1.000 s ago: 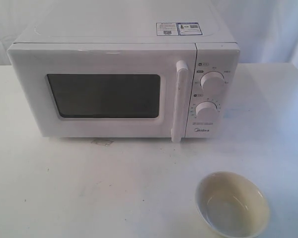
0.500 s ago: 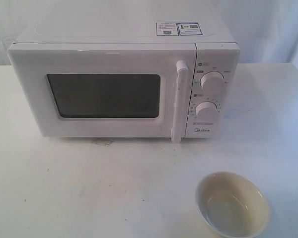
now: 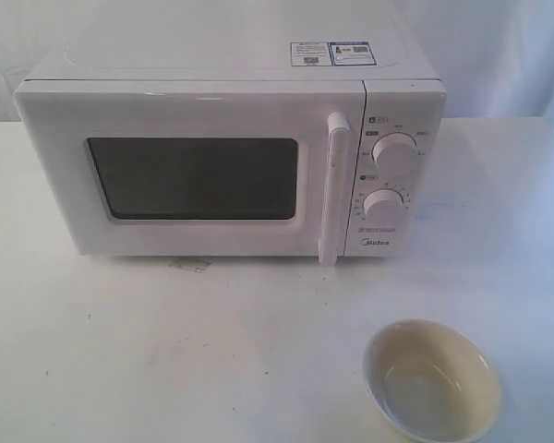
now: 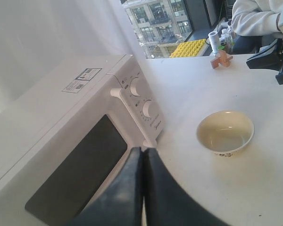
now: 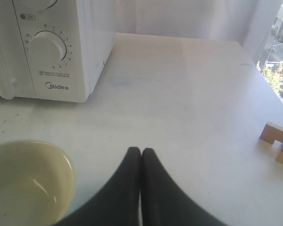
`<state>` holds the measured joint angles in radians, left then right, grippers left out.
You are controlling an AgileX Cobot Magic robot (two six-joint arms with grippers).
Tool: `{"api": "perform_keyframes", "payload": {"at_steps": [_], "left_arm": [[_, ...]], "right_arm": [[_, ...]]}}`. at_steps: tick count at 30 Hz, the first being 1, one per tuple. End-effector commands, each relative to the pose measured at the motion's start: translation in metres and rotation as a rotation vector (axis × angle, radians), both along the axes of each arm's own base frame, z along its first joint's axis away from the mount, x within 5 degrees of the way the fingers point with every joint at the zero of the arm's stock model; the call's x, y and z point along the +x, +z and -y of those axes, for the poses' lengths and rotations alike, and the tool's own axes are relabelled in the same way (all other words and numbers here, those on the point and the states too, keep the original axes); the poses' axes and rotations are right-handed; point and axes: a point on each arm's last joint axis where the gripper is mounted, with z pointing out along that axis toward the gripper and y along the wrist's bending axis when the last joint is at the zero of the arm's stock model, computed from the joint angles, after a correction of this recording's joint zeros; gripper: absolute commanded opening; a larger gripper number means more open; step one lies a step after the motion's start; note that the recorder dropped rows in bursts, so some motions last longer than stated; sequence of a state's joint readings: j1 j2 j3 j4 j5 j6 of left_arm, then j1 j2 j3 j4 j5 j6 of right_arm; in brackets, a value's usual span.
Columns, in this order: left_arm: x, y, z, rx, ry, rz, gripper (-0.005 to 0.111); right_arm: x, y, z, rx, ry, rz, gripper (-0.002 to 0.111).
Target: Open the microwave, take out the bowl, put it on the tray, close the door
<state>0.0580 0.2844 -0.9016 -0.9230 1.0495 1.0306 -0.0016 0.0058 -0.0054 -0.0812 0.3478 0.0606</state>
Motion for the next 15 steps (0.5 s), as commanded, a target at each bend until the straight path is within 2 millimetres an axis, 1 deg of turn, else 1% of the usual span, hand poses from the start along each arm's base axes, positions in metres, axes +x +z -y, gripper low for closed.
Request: {"api": "perform_keyframes", "payload": {"at_steps": [1, 15], "left_arm": [[-0.0032, 0.0017, 0.0008, -0.01, -0.01, 0.004, 0.0], [-0.0028, 0.0013, 0.0004, -0.004, -0.005, 0.003, 0.0]], "right_arm": [[-0.0003, -0.0016, 0.0004, -0.001, -0.008, -0.001, 0.0], [-0.0003, -0.0016, 0.0004, -0.001, -0.008, -0.001, 0.0]]}}
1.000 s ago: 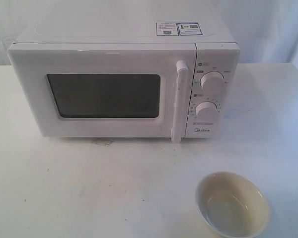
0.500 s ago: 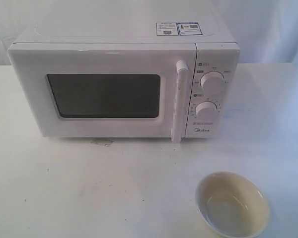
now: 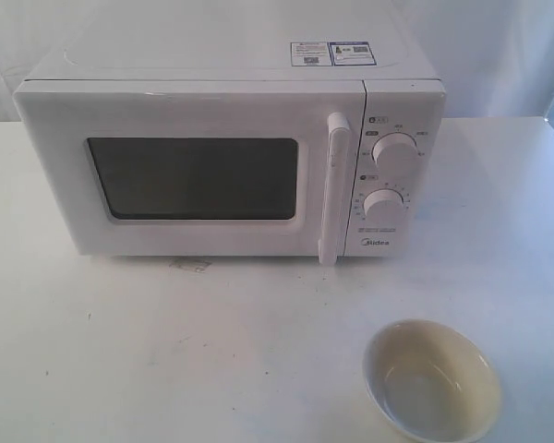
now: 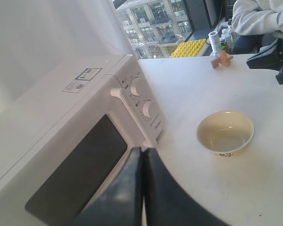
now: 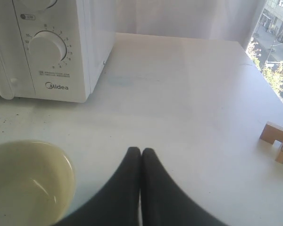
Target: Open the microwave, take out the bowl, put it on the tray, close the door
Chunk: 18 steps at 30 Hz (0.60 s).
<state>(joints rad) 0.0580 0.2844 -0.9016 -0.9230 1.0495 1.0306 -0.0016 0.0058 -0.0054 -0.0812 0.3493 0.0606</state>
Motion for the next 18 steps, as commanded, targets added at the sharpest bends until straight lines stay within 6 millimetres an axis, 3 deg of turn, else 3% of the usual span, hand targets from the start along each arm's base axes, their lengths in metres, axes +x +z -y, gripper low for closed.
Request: {"api": "perform_keyframes", "payload": {"at_steps": [1, 7, 12, 15, 18], "left_arm": [[-0.002, 0.0, 0.0, -0.001, -0.002, 0.001, 0.0], [0.021, -0.02, -0.005, -0.054, 0.086, -0.035, 0.0], [0.057, -0.075, -0.016, -0.153, 0.252, -0.131, 0.0], [0.072, -0.101, -0.022, -0.304, 0.357, -0.184, 0.0], [0.08, -0.11, -0.025, -0.592, 0.397, -0.291, 0.0]], "right_arm": [[0.0, -0.001, 0.0, -0.001, -0.008, 0.001, 0.0], [0.0, -0.001, 0.0, -0.001, -0.008, 0.001, 0.0], [0.0, -0.001, 0.0, -0.001, -0.008, 0.001, 0.0], [0.0, -0.001, 0.0, -0.001, -0.008, 0.001, 0.0], [0.0, -0.001, 0.0, -0.001, -0.008, 0.001, 0.0]]}}
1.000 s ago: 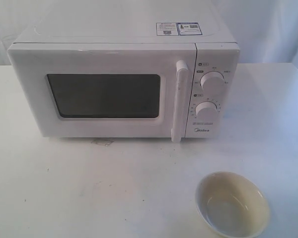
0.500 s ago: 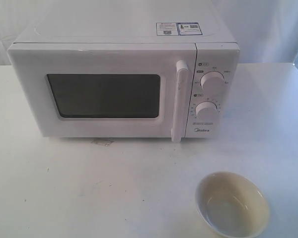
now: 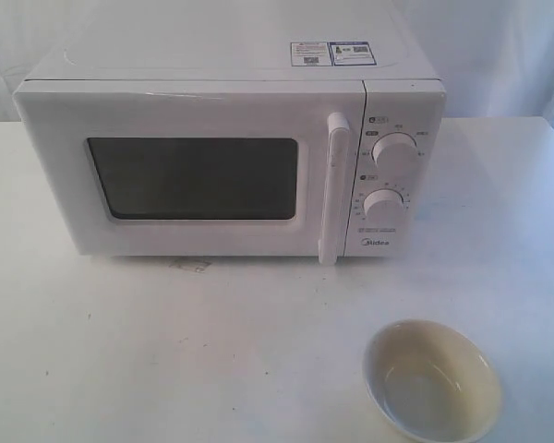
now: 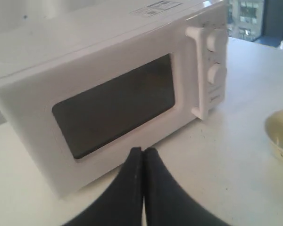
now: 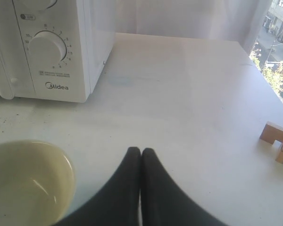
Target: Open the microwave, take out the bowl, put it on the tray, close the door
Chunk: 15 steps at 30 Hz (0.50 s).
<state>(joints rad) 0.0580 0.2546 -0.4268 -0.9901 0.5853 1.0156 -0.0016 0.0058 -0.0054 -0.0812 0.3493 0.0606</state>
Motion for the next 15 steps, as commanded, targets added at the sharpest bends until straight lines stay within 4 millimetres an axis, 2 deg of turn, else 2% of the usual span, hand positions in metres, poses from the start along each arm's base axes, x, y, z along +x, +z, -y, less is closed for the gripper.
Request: {"api": "perform_keyframes", "payload": {"at_steps": [1, 4, 10, 15], "left_arm": [[0.01, -0.01, -0.006, -0.422, 0.109, -0.068, 0.0], [0.013, -0.006, -0.009, -0.653, 0.136, -0.103, 0.0], [0.013, 0.003, -0.012, -0.897, 0.125, -0.129, 0.0], [0.012, 0.006, -0.013, -0.965, 0.117, -0.144, 0.0]], "right_arm": [[0.0, -0.001, 0.0, -0.001, -0.008, 0.001, 0.0], [0.0, -0.001, 0.0, -0.001, -0.008, 0.001, 0.0], [0.0, -0.001, 0.0, -0.001, -0.008, 0.001, 0.0], [0.0, -0.001, 0.0, -0.001, -0.008, 0.001, 0.0]]}}
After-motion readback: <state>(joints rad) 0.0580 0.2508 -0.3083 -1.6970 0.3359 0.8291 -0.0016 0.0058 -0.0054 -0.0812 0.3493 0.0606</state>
